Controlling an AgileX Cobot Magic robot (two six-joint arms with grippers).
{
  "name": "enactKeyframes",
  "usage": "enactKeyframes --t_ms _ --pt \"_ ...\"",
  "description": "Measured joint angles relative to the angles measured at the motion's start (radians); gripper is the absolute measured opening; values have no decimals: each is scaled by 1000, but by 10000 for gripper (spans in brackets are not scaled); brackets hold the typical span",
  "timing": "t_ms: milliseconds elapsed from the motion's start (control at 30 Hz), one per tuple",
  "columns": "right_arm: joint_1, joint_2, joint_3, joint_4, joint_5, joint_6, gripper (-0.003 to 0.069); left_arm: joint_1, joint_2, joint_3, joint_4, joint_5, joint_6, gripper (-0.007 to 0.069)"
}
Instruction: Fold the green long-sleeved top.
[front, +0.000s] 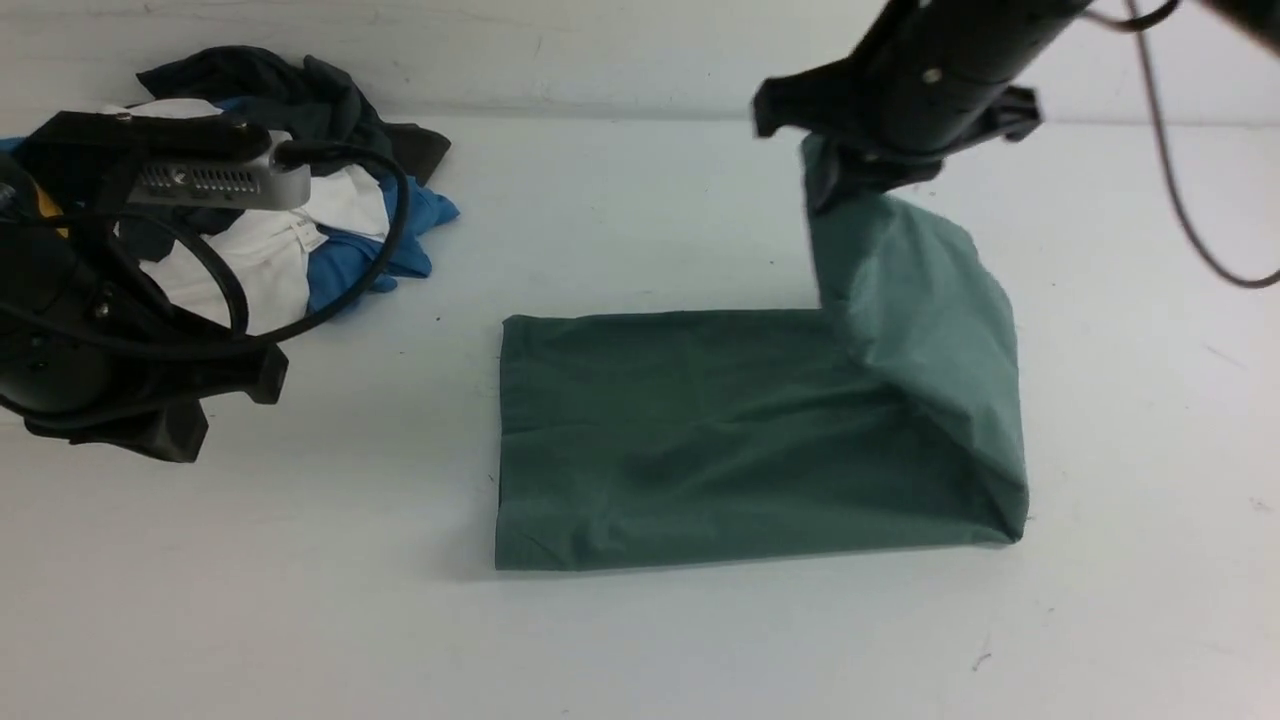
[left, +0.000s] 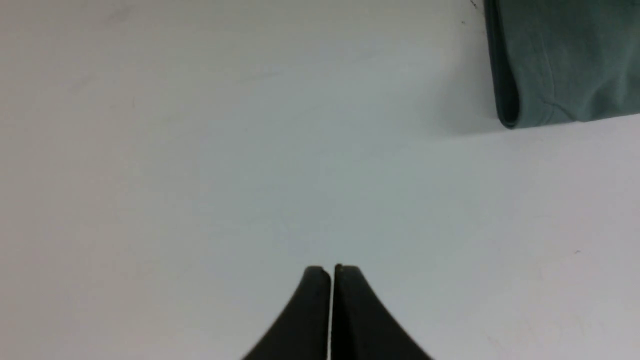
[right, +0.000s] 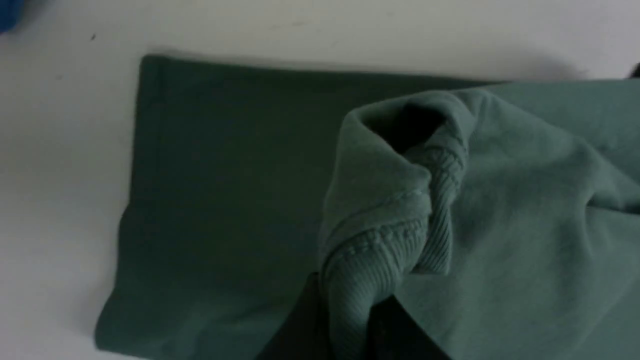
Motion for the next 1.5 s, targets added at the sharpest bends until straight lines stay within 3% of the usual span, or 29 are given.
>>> enactKeyframes --t_ms 267,600,833,1000,1133,1233,1367,1400,1433,1467,1500 --pt "115 104 -2 117 -91 20 23 0 0 0 0 0 5 -4" --pt "159 202 -3 200 -185 47 63 0 0 0 0 -1 5 -4" --pt "181 269 -3 282 -266 50 221 0 0 0 0 -3 5 -4" --pt "189 278 -5 352 -257 10 396 0 0 0 0 -24 5 -4" --pt "171 265 -40 303 -161 -86 442 0 0 0 0 -24 5 -4" --pt "131 243 -108 176 -44 -138 424 0 12 0 0 -36 5 -4" --pt "77 206 -129 34 -28 -153 335 0 49 0 -17 -66 5 -4" --pt "45 182 -110 -12 -26 -158 241 0 81 0 -38 -86 5 -4" --pt "40 179 -110 -16 -26 -160 230 0 85 0 -41 -90 5 -4" --pt "5 146 -56 -32 -26 -169 118 0 122 0 -71 -131 7 -4" --pt "1 143 -56 -34 -26 -170 106 0 130 0 -75 -142 8 -4"
